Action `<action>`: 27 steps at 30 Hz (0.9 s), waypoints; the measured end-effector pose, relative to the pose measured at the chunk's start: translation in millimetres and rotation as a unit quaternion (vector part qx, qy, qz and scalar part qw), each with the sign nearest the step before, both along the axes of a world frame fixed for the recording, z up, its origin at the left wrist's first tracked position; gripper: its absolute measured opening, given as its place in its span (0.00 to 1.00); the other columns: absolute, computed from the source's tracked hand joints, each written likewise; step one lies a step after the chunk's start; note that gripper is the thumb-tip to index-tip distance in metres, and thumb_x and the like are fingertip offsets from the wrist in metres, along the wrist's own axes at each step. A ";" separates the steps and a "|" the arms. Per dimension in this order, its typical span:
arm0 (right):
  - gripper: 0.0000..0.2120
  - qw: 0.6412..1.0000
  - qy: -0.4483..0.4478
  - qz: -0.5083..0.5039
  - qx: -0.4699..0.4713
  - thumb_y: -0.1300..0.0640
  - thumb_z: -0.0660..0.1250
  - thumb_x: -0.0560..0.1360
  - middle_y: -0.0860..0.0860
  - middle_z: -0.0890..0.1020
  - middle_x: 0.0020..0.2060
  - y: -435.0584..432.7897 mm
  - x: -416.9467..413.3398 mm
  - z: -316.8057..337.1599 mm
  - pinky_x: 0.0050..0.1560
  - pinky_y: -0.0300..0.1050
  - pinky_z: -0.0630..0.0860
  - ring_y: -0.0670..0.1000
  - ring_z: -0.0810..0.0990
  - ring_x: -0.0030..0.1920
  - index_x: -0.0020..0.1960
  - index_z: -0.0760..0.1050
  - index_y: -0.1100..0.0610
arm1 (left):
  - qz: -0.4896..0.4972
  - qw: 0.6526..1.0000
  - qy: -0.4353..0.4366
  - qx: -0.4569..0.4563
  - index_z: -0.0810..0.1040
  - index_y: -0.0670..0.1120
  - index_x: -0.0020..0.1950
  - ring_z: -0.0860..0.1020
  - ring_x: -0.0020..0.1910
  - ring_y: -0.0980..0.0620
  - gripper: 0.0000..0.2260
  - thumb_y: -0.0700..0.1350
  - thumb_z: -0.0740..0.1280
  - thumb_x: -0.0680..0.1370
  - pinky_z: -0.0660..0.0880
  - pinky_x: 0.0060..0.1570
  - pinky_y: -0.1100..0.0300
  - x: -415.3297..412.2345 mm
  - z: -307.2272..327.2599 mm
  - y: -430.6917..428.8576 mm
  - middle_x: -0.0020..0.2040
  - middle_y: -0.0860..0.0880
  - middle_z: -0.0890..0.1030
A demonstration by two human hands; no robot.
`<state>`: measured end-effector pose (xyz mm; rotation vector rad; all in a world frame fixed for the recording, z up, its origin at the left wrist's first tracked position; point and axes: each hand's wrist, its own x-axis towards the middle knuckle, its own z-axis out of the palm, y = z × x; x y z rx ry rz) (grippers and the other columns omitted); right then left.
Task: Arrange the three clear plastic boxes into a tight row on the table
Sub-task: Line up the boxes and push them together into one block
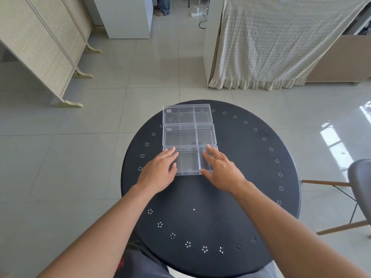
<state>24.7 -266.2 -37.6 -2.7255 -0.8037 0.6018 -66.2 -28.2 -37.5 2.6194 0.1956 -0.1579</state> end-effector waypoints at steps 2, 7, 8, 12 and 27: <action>0.32 0.999 -0.018 -0.008 0.031 0.41 0.60 0.86 0.49 0.51 0.88 -1.2 -3.1 -2.9 0.79 0.61 0.66 0.55 0.50 0.87 0.86 0.58 0.52 | 0.033 0.996 -0.080 -0.016 0.75 0.51 0.80 0.69 0.81 0.56 0.21 0.46 0.62 0.87 0.72 0.76 0.53 -1.1 -2.7 1.4 0.80 0.56 0.74; 0.35 0.982 -0.033 -0.095 0.160 0.40 0.61 0.85 0.52 0.54 0.86 -0.2 8.2 -14.3 0.80 0.59 0.63 0.58 0.55 0.84 0.86 0.54 0.53 | 0.185 0.963 -0.128 -0.146 0.69 0.52 0.83 0.68 0.80 0.56 0.24 0.52 0.62 0.87 0.67 0.80 0.48 9.9 -16.8 12.2 0.81 0.56 0.72; 0.36 0.977 -0.018 -0.113 0.182 0.39 0.61 0.85 0.52 0.54 0.86 1.5 14.7 -16.9 0.82 0.59 0.62 0.58 0.55 0.84 0.86 0.53 0.53 | 0.206 0.956 -0.104 -0.179 0.65 0.55 0.85 0.65 0.82 0.57 0.26 0.56 0.62 0.86 0.65 0.81 0.45 14.3 -21.8 15.0 0.83 0.58 0.68; 0.39 0.964 0.033 -0.139 0.223 0.37 0.61 0.85 0.47 0.49 0.87 11.4 41.8 -29.6 0.84 0.59 0.57 0.56 0.51 0.86 0.87 0.47 0.49 | 0.243 0.933 -0.053 -0.259 0.53 0.60 0.87 0.57 0.86 0.58 0.35 0.66 0.61 0.82 0.61 0.83 0.42 37.6 -43.2 22.7 0.87 0.60 0.58; 0.33 0.958 0.007 -0.117 0.260 0.46 0.53 0.89 0.41 0.40 0.87 38.6 86.5 -62.0 0.86 0.53 0.49 0.43 0.43 0.87 0.88 0.39 0.49 | 0.185 0.954 -0.069 -0.226 0.40 0.57 0.88 0.45 0.86 0.64 0.29 0.54 0.50 0.90 0.45 0.79 0.68 96.1 -61.4 14.8 0.88 0.63 0.43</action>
